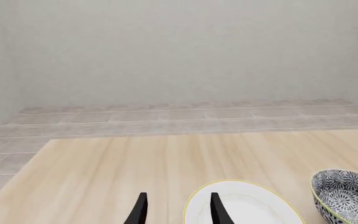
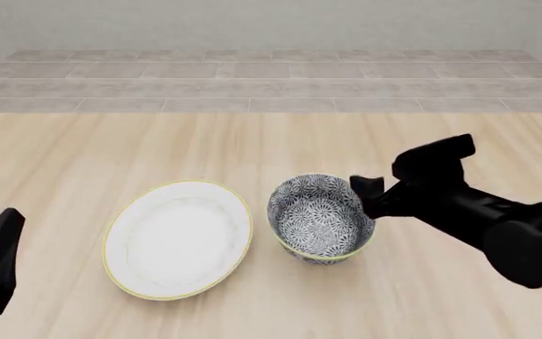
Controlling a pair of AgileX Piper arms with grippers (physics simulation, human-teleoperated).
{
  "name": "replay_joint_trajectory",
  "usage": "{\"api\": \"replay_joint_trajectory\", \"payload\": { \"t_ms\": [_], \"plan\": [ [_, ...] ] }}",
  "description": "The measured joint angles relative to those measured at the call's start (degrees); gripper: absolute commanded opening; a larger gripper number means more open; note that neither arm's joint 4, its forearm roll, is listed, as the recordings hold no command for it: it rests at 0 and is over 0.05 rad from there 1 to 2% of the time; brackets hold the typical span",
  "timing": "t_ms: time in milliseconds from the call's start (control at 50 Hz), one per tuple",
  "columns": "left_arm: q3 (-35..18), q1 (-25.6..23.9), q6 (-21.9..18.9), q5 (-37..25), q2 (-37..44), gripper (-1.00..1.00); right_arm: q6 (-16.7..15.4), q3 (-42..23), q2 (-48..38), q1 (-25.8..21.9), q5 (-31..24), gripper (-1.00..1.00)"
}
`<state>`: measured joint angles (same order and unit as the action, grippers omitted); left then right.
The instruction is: Put the bowl on the plate.
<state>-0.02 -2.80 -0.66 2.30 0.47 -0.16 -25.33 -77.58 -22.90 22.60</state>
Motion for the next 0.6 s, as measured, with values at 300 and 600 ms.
{"api": "replay_joint_trajectory", "payload": {
  "t_ms": [300, 600],
  "plan": [
    [0.0, 0.0, 0.1, 0.5, 0.5, 1.0, 0.5, 0.2, -5.7, 0.8, 3.7, 1.0],
    [0.0, 0.0, 0.1, 1.7, 1.6, 1.0, 0.9, 0.0, -10.4, 1.2, 6.1, 1.0]
  ]
}}
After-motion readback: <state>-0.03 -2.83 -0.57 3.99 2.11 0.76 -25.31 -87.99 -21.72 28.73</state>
